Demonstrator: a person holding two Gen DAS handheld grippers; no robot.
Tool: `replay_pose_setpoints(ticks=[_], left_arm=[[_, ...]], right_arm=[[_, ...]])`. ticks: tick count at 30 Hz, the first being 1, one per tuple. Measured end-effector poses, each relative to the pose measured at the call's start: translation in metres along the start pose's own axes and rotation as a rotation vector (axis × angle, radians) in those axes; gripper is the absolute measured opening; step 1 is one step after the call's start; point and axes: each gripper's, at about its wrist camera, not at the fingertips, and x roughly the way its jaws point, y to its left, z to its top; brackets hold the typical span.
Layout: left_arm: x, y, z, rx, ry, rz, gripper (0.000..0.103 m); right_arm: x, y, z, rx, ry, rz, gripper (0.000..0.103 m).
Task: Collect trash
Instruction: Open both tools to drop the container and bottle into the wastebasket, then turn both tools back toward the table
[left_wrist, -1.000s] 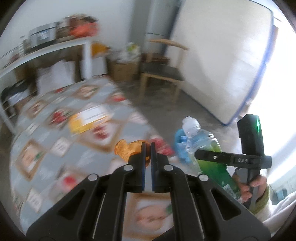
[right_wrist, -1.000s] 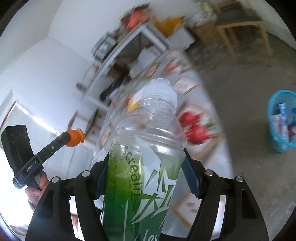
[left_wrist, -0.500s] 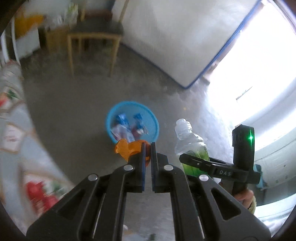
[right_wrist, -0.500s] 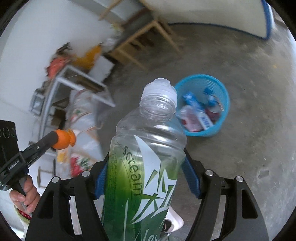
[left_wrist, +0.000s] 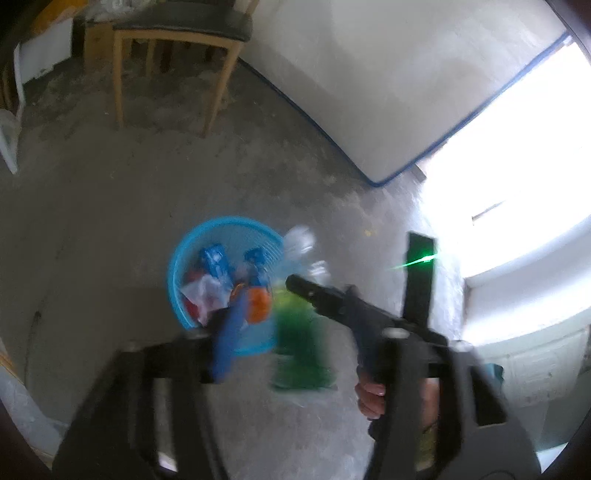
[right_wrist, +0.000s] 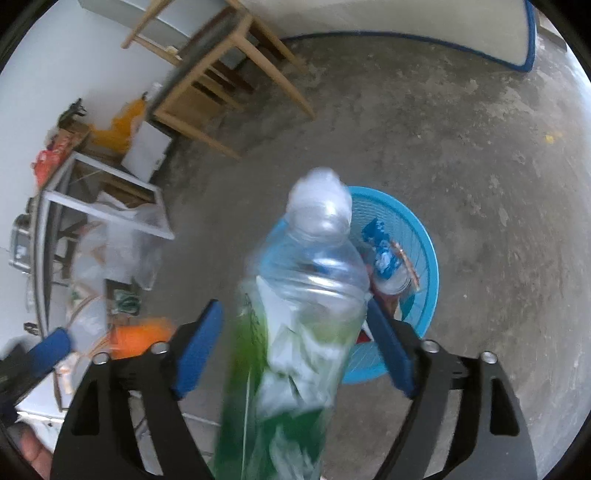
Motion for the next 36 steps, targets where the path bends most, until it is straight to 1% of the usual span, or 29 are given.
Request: replay_pose_setpoints(ticks=[2,3,6,11,15,19,21,24,27,29,31,34,36], left_arm=[[0.0,0.003,-0.006,-0.024,-0.002,-0.012,0.055],[0.0,0.004,-0.006,-0.033,-0.002,-0.013,0.055],[-0.011,0.011,-0.014,-0.039,-0.023,-0.008,0.055],[-0.037,0.013,-0.024,-0.016,-0.062,-0.009,0.055],[-0.067,0.013,-0.039,-0.004,-0.088,-0.015,0.055],[-0.107,0.012,-0.058,0.003,-0.129,-0.024,0.055],[-0.128,0.012,-0.067,0.01,-0.153,-0.025,0.055],[-0.167,0.016,-0.089,0.026,-0.196,-0.014,0.057],[-0.212,0.029,-0.122,0.012,-0.25,-0.011,0.06],[-0.233,0.038,-0.141,-0.001,-0.277,0.005,0.062],[-0.262,0.051,-0.168,-0.021,-0.314,0.032,0.063],[-0.303,0.067,-0.209,-0.045,-0.378,0.079,0.067],[-0.335,0.08,-0.242,-0.065,-0.433,0.137,0.069]], right_arm=[[0.01,-0.01,-0.001,0.014,0.0,-0.035,0.079],[0.011,-0.013,-0.003,0.022,-0.005,-0.038,0.079],[0.008,-0.023,-0.015,0.042,-0.029,-0.016,0.079],[-0.011,-0.03,-0.038,0.018,-0.054,-0.002,0.079],[-0.033,-0.031,-0.06,-0.008,-0.067,0.005,0.079],[-0.058,-0.032,-0.087,-0.019,-0.084,0.019,0.079],[-0.072,-0.033,-0.103,-0.011,-0.094,0.043,0.079],[-0.09,-0.034,-0.128,0.011,-0.1,0.077,0.079],[-0.103,-0.03,-0.149,0.011,-0.1,0.096,0.079],[-0.111,-0.024,-0.163,0.009,-0.095,0.108,0.079],[-0.118,-0.016,-0.172,0.005,-0.091,0.123,0.079],[-0.132,0.005,-0.184,-0.024,-0.093,0.158,0.079],[-0.143,0.024,-0.191,-0.065,-0.102,0.172,0.079]])
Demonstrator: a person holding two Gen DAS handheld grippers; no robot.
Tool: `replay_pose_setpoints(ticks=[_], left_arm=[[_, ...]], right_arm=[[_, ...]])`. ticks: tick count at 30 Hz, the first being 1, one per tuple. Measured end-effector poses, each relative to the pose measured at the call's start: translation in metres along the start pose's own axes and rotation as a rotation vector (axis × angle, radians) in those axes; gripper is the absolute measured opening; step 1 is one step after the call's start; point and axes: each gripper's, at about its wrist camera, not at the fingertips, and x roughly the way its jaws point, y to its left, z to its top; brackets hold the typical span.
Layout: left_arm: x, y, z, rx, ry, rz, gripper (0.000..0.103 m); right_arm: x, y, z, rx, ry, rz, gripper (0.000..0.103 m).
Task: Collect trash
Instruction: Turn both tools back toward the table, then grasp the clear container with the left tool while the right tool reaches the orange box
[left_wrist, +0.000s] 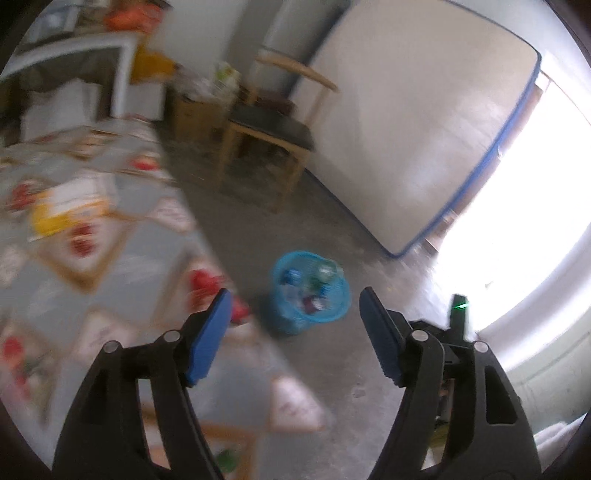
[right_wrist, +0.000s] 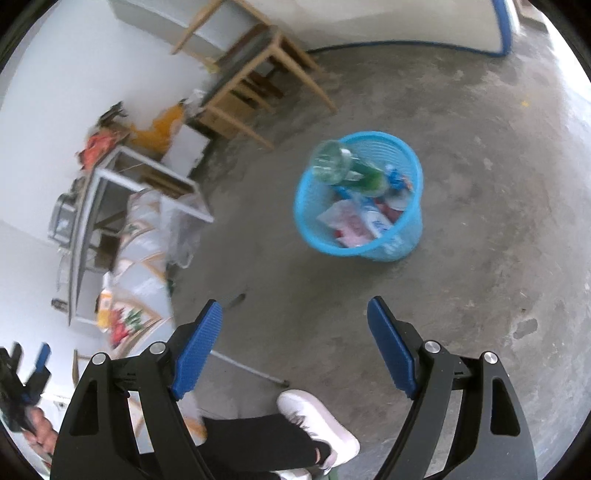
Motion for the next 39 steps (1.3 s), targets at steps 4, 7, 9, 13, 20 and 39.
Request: replay_pose_setpoints(ticks=[4,7,9,13,20,39], left_arm=[[-0.062,0.031,-0.029,-0.048,-0.087,0.108,0.073],[-0.101,0.056,-0.049,-0.099,-0.143,0.192,0.075],[-0.126,0.071,-0.066,-0.122,-0.18,0.254,0.077],[-0.162,0.099,-0.09,-0.184,-0.225,0.339,0.078],[-0.181,0.136,-0.113,-0.278,-0.231,0.506,0.078],[-0.141,0.213,-0.124,-0.383,-0.116,0.731,0.062]], right_arm=[[-0.01,0.05,-0.006,-0.112,0.0,0.04,0.082],[-0.011,0.095,-0.012,-0.207,0.019,0.081,0.083],[-0.01,0.123,-0.018,-0.26,0.031,0.107,0.084],[0.002,0.173,-0.035,-0.34,0.073,0.168,0.085],[0.032,0.244,-0.084,-0.446,0.184,0.244,0.085],[0.061,0.315,-0.156,-0.676,0.319,0.159,0.085]])
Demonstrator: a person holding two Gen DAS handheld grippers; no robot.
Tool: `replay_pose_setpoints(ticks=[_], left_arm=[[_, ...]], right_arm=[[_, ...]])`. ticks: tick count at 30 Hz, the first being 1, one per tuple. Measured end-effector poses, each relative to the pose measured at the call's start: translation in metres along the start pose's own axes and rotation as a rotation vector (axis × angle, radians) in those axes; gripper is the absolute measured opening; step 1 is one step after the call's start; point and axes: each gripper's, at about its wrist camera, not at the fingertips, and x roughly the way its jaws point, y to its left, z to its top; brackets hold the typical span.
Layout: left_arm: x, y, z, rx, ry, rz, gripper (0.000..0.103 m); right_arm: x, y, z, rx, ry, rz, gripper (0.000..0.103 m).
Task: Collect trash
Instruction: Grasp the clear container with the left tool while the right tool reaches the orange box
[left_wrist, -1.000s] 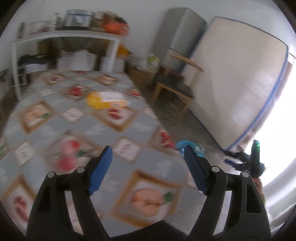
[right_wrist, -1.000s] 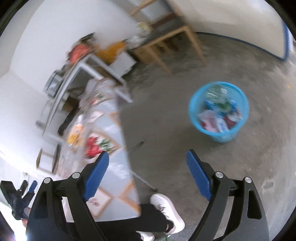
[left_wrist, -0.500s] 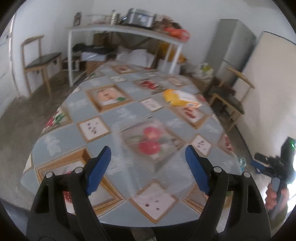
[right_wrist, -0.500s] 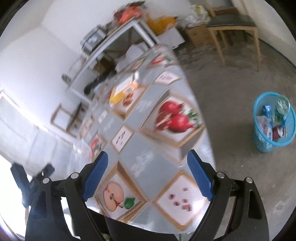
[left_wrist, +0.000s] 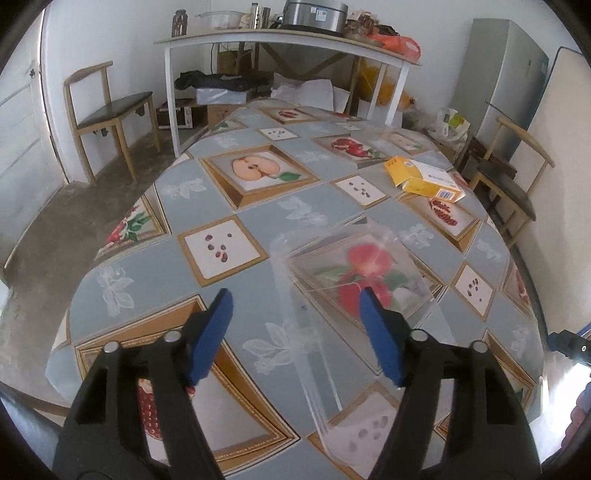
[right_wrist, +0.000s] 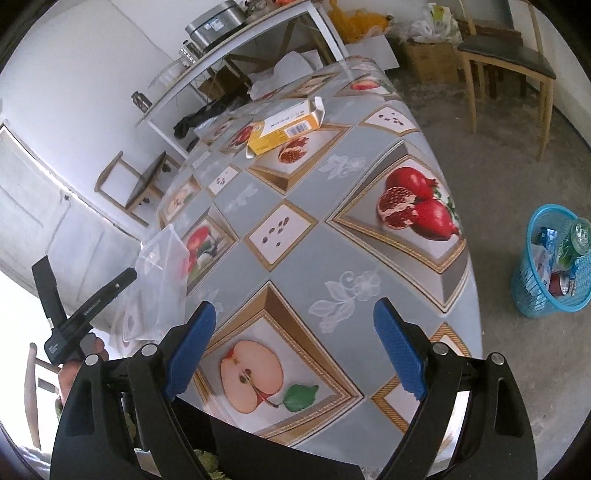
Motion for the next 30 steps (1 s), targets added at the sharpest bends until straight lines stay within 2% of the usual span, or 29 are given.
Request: replay_pose_setpoints(ticks=[13,21,25,30], left_arm=[[0.013,0.008,-0.007,-0.019,0.059,-0.03,0.027],[0.017,0.014,-0.008,-0.034,0.063,-0.051,0.007],[0.015,0.017,-0.008,-0.043,0.05,-0.067,0.004],[0.012,0.025,-0.009,-0.067,0.037,-0.077,0.003]], right_arm=[[0.021,0.029,0.005,-0.048,0.046,0.008,0.085],[0.028,0.047,0.017,-0.099,0.049,0.003,0.085],[0.026,0.057,0.051,-0.128,-0.002,0.017,0.085],[0.05,0.072,0.132,-0.164,-0.043,0.03,0.085]])
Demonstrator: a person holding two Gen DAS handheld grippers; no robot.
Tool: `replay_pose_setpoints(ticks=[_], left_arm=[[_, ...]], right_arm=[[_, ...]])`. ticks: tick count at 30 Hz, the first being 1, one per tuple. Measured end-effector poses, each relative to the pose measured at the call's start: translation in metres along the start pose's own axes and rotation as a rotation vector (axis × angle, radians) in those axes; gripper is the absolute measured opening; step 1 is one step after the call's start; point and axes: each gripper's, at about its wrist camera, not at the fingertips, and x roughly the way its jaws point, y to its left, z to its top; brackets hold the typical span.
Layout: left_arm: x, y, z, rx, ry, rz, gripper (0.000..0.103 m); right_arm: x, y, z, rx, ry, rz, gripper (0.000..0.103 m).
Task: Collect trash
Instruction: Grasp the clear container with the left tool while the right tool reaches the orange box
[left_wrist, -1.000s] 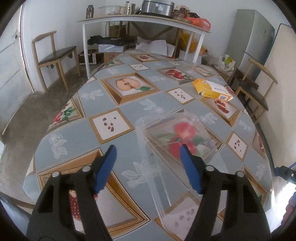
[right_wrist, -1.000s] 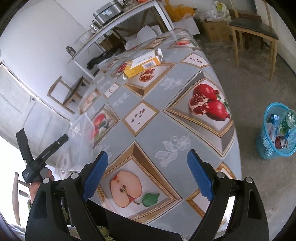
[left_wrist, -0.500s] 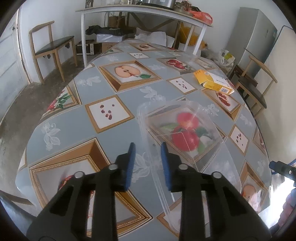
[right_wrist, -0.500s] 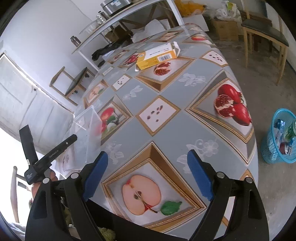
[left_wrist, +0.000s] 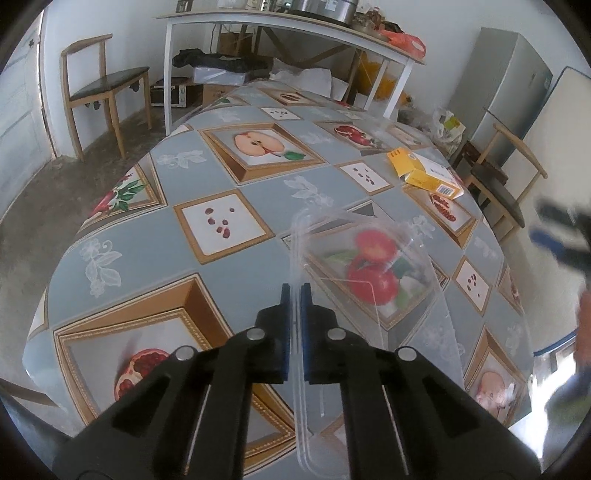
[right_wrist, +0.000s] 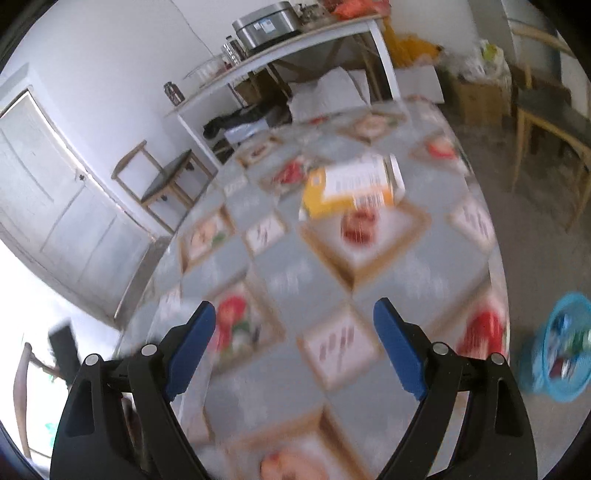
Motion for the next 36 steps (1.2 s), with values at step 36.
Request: replay_pose_setpoints(ticks=[36], left_arm=[[-0.008,0.029,-0.013,-0.12,-0.059,-0.065,0.003]], right_arm=[[0.138,-0.036,0.052,0.104,0.439,-0.185,0.053]])
